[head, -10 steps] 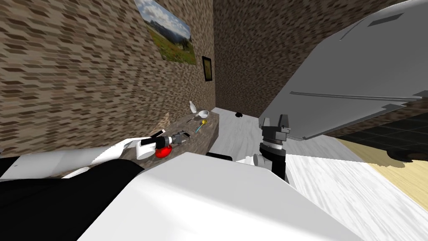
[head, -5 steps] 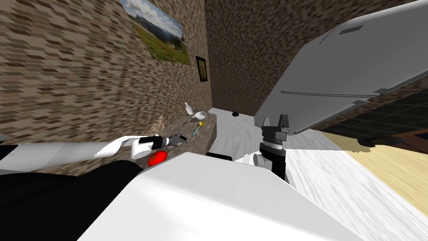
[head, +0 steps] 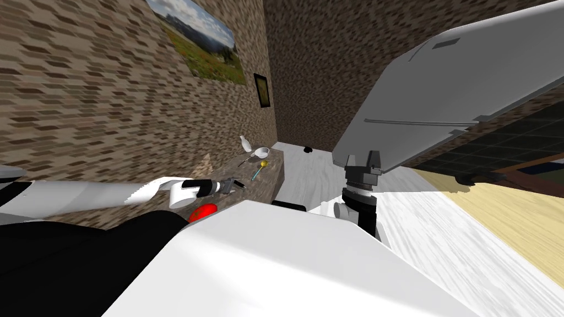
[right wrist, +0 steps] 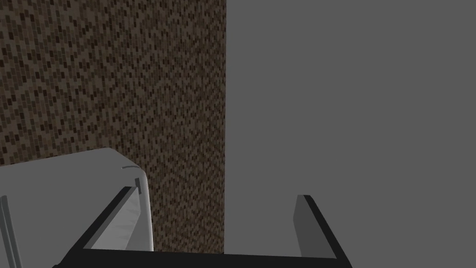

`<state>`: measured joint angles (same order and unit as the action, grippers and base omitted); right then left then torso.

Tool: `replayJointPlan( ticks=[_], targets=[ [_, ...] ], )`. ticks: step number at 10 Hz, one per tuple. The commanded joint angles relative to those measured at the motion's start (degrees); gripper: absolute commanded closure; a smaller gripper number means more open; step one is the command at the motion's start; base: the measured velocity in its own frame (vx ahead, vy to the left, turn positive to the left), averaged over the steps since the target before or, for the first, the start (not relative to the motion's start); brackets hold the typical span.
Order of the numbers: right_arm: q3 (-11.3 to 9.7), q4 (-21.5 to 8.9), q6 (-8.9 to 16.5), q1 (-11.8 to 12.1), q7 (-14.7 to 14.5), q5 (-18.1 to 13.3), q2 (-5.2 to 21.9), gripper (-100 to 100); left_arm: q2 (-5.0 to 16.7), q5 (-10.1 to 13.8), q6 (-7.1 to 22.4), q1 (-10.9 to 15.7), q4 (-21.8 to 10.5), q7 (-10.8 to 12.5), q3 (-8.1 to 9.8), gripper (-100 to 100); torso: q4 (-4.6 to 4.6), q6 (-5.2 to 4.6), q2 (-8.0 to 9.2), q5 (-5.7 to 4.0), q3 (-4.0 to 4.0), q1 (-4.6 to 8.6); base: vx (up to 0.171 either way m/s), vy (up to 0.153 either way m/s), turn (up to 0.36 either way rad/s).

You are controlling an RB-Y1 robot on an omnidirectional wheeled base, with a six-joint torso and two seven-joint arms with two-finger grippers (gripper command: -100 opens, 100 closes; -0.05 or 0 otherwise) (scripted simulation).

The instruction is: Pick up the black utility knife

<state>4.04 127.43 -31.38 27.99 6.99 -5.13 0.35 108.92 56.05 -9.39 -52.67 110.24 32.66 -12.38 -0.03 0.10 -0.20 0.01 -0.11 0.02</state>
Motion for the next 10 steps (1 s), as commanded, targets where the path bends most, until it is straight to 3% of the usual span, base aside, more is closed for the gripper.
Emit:
replayJointPlan(
  ticks=[1, 3, 6, 7, 8, 9, 10],
  targets=[
    [0.0, 0.0, 0.0, 0.0, 0.0, 0.0, 0.0, 0, 2.15, 0.96, 1.39, -1.33, -0.57, -0.07, -0.19, -100, 0.0, 0.0, 0.0, 0.0, 0.0, 0.0, 0.036, 0.022, -0.206],
    [0.0, 0.0, 0.0, 0.0, 0.0, 0.0, 0.0, 0, 5.13, 2.23, 3.09, -3.5, -1.43, 0.04, -0.53, -100, -0.02, 0.01, -0.07, 0.01, -0.04, -0.03, 0.044, 0.03, -0.165],
    [0.0, 0.0, 0.0, 0.01, 0.0, 0.0, 0.0, 0, 5.83, 2.54, 3.55, -4.11, -1.63, 0.06, -0.64, -100, 0.0, 0.03, -0.01, 0.01, -0.01, -0.01, 0.023, 0.019, -0.047],
    [0.0, 0.0, 0.0, 0.01, 0.0, 0.0, 0.0, 0, 5.8, 2.95, 3.35, -3.24, -1.6, -0.48, -1.59, -100, 0.01, 0.05, 0.04, 0.01, 0.02, 0.03, 0.0, 0.0, 0.0],
    [0.0, 0.0, 0.0, 0.01, 0.0, 0.0, 0.0, 0, 5.84, 2.9, 3.27, -3.35, -1.64, -0.38, -1.51, 0, 0.02, 0.05, 0.08, 0.0, 0.05, 0.06, 0.0, 0.0, 0.0],
    [0.0, 0.0, 0.0, 0.0, 0.0, 0.0, 0.0, 0, 3.53, 2.22, 5.0, -2.71, -1.43, -1.04, -1.39, -100, 0.03, 0.05, 0.1, -0.01, 0.06, 0.07, 0.005, 0.009, -0.069],
    [0.0, 0.0, 0.0, 0.0, 0.0, 0.0, 0.0, 0, 2.38, 1.87, 5.87, -2.39, -1.32, -1.37, -1.32, -100, 0.03, 0.04, 0.11, 0.0, 0.07, 0.04, 0.006, 0.02, -0.07]
  ],
)
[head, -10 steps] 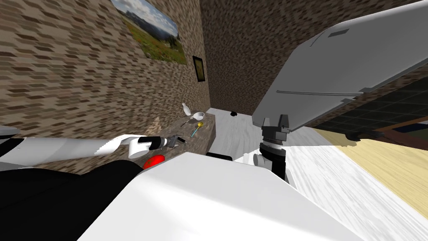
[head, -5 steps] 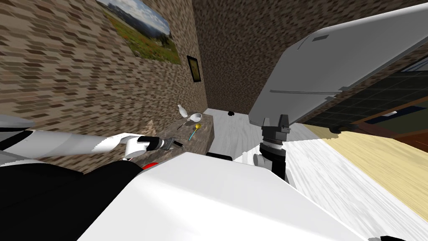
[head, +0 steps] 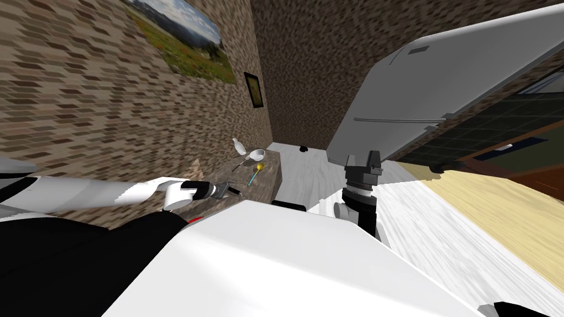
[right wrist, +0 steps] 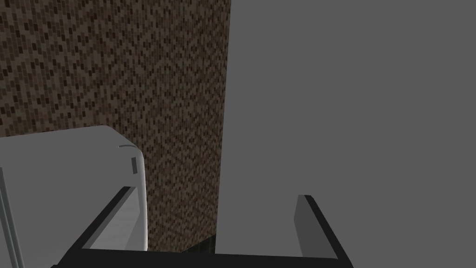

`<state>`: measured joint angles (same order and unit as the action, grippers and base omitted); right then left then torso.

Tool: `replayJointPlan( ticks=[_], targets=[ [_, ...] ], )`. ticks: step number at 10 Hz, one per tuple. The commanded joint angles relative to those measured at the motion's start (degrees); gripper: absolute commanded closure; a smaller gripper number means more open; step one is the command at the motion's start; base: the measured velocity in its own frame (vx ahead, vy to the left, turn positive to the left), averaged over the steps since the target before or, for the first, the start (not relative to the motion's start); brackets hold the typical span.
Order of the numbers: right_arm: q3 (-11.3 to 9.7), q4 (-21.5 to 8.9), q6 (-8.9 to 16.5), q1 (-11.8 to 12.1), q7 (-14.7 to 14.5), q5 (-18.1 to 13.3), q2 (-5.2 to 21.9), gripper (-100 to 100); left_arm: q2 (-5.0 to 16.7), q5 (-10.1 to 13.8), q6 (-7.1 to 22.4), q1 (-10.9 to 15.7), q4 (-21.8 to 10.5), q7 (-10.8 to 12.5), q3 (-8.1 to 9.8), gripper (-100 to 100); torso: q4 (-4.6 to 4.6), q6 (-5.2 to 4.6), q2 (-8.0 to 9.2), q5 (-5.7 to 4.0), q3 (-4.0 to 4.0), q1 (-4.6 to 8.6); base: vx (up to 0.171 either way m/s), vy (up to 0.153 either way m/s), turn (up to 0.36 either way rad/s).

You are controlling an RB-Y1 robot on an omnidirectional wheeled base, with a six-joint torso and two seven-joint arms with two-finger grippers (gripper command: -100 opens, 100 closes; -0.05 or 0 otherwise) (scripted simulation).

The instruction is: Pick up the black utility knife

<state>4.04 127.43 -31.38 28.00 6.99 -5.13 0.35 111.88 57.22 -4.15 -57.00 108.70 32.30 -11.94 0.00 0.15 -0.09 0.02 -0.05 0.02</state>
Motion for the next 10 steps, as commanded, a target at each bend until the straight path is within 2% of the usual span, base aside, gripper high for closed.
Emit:
replayJointPlan(
  ticks=[1, 2, 3, 4, 5, 6, 7, 8, 9, 10],
  targets=[
    [0.0, 0.0, 0.0, 0.0, 0.0, 0.0, 0.0, 0, -0.58, 0.69, 0.63, 1.94, 0.22, -1.0, -1.76, -100, 0.0, 0.0, 0.0, 0.0, 0.0, 0.0, 0.001, 0.016, -0.019],
    [0.0, 0.0, 0.0, 0.0, 0.0, 0.0, 0.0, 0, -2.89, 0.01, 2.35, 2.57, 0.43, -1.66, -1.63, -100, 0.0, 0.01, 0.01, 0.0, 0.01, 0.01, 0.0, 0.016, -0.08],
    [0.0, 0.0, 0.0, 0.0, 0.0, 0.0, 0.0, 0, -4.04, -0.34, 3.21, 2.89, 0.54, -1.99, -1.57, -100, 0.0, -0.01, 0.02, 0.0, 0.01, 0.01, 0.002, 0.024, -0.068],
    [0.0, 0.0, 0.0, 0.0, 0.0, 0.0, 0.0, 0, -4.04, 2.81, 3.21, 2.89, 0.54, -3.8, -1.57, -100, 0.0, 0.0, 0.01, 0.0, 0.01, -0.02, 0.003, 0.017, -0.008],
    [0.0, 0.0, 0.0, 0.0, 0.0, 0.0, 0.0, 0, -4.04, 2.17, 3.21, 2.89, 0.54, -4.03, -1.57, -100, 0.0, 0.01, 0.01, 0.0, 0.01, 0.0, 0.0, 0.0, 0.0],
    [0.0, 0.0, 0.0, 0.0, 0.0, 0.0, 0.0, 0, -4.04, 0.44, 3.21, 2.89, 0.54, -2.36, -1.57, -100, 0.0, 0.01, 0.01, -0.01, 0.0, 0.04, 0.0, 0.0, 0.0],
    [0.0, 0.0, 0.0, 0.0, 0.0, 0.0, 0.0, 0, -4.04, -0.34, 3.21, 2.89, 0.54, -1.99, -1.57, -100, 0.0, 0.01, 0.01, -0.02, 0.0, 0.07, 0.0, 0.0, 0.0],
    [0.0, 0.0, 0.0, 0.0, 0.0, 0.0, 0.0, 0, -6.35, -1.03, 4.93, 3.52, 0.75, -2.64, -1.44, -100, 0.0, 0.0, 0.01, -0.02, 0.01, 0.09, 0.002, 0.009, -0.064],
    [0.0, 0.0, 0.0, 0.0, 0.0, 0.0, 0.0, 0, -7.5, -1.37, 5.8, 3.84, 0.85, -2.97, -1.37, -100, 0.0, -0.01, 0.01, -0.01, 0.01, 0.05, 0.003, 0.019, -0.081],
    [0.0, 0.0, 0.0, 0.0, 0.0, 0.0, 0.0, 0, -7.5, -1.37, 5.8, 3.84, 0.85, -2.97, -1.37, -100, 0.0, 0.0, 0.01, 0.0, 0.0, 0.01, 0.003, 0.017, -0.019]
  ],
)
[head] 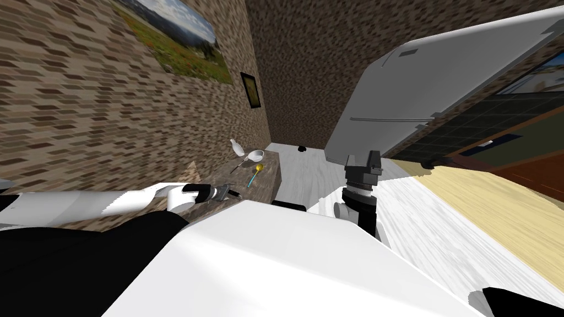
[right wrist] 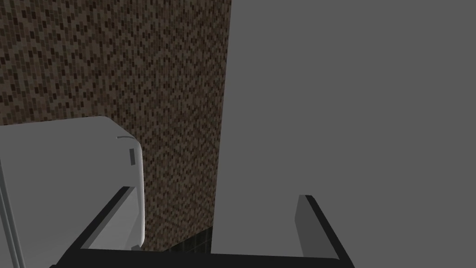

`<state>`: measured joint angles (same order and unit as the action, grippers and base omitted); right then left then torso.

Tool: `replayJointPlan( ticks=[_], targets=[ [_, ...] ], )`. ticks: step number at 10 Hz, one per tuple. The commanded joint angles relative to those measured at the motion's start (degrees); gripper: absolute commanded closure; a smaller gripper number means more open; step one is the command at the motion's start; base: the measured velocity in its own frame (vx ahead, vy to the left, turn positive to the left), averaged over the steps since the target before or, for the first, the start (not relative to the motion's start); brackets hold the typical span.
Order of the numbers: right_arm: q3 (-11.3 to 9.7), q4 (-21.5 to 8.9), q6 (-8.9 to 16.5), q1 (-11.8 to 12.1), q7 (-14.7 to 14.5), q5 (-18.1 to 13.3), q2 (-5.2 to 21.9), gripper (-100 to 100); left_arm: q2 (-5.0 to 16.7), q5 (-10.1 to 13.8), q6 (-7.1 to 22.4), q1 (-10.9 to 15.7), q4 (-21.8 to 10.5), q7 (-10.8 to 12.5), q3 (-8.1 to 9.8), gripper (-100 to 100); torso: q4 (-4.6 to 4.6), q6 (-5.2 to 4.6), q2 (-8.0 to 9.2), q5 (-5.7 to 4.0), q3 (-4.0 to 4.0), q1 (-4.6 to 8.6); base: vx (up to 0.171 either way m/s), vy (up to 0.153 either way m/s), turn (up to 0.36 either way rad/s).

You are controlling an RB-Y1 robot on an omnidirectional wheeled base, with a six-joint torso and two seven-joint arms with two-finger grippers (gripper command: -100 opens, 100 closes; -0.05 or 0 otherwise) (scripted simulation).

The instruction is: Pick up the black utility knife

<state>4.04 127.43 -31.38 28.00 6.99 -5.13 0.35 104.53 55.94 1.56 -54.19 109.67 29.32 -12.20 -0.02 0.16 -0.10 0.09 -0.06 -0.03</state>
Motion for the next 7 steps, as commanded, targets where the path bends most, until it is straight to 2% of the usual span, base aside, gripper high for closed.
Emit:
replayJointPlan(
  ticks=[1, 2, 6, 7],
  targets=[
    [0.0, 0.0, 0.0, 0.0, 0.0, 0.0, 0.0, 0, 0.0, 0.0, 0.0, 0.0, 0.0, 0.0, 0.0, -100, 0.0, 0.0, 0.0, 0.0, 0.0, 0.0, 0.0, 0.0, 0.0],
    [0.0, 0.0, 0.0, 0.0, 0.0, 0.0, 0.0, 0, -0.05, -0.04, 0.09, 0.11, 0.01, -0.02, -0.1, 100, -0.01, 0.01, -0.01, 0.01, -0.01, -0.02, 0.0, 0.0, 0.0],
    [0.0, 0.0, 0.0, 0.0, 0.0, 0.0, 0.0, 0, -0.05, -0.02, 0.07, 0.11, 0.01, 0.0, -0.07, 100, -0.03, -0.01, -0.03, 0.03, -0.03, -0.03, 0.0, 0.0, 0.0],
    [0.0, 0.0, 0.0, 0.0, 0.0, 0.0, 0.0, 0, -0.05, -0.02, 0.07, 0.11, 0.01, 0.0, -0.07, 0, -0.03, 0.0, -0.03, 0.03, -0.03, -0.03, 0.0, 0.0, 0.0]
  ],
)
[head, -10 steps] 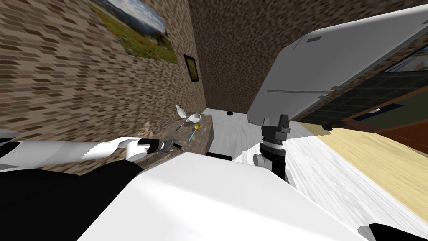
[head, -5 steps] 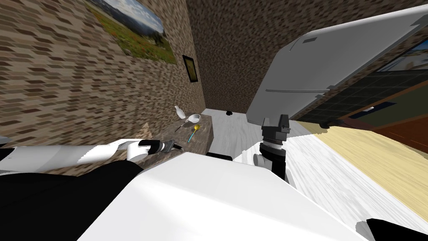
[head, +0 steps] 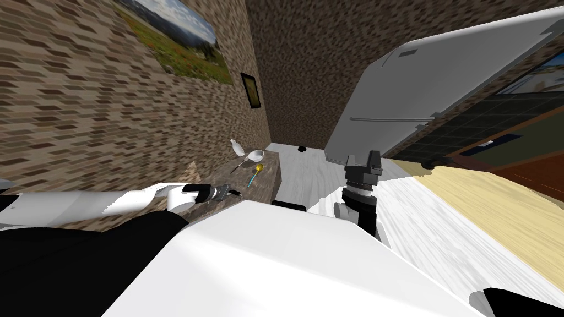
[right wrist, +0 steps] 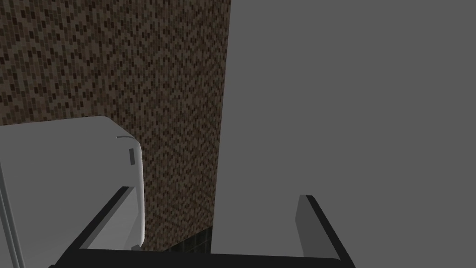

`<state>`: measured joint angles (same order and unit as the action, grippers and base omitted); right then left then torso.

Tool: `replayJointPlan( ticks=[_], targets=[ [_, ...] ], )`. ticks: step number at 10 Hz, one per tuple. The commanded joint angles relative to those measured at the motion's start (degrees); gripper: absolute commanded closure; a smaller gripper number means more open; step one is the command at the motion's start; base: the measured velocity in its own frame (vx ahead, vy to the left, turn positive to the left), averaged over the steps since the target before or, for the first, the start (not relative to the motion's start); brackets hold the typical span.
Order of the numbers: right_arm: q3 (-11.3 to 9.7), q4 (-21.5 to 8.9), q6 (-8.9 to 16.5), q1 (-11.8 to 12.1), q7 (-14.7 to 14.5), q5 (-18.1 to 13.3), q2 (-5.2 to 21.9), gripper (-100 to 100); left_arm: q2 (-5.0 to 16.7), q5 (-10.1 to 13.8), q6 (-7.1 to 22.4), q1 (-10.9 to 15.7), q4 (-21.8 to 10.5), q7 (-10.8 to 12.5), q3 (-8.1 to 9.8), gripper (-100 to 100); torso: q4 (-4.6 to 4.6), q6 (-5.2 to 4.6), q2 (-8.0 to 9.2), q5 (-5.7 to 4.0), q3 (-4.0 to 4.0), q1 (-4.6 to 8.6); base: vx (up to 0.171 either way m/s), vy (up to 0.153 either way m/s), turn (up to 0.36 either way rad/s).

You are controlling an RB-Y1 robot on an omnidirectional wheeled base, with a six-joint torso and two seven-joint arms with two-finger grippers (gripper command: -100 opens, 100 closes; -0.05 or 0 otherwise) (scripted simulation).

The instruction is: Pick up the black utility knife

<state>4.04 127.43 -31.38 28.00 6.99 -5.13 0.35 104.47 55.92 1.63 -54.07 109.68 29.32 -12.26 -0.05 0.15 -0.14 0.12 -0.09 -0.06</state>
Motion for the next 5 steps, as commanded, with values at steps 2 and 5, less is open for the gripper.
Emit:
replayJointPlan(
  ticks=[2, 5],
  targets=[
    [0.0, 0.0, 0.0, 0.0, 0.0, 0.0, 0.0, 0, 3.37, 0.97, -2.57, -0.04, -0.44, 0.99, -1.24, 100, 0.0, 0.03, 0.01, -0.02, 0.01, 0.03, -0.002, -0.018, 0.074],
    [0.0, 0.0, 0.0, 0.0, 0.0, 0.0, 0.0, 0, 6.83, 2.0, -5.16, -0.99, -0.76, 1.97, -1.44, 100, 0.01, 0.02, 0.01, -0.03, 0.01, 0.09, -0.003, -0.019, 0.055]
  ],
)
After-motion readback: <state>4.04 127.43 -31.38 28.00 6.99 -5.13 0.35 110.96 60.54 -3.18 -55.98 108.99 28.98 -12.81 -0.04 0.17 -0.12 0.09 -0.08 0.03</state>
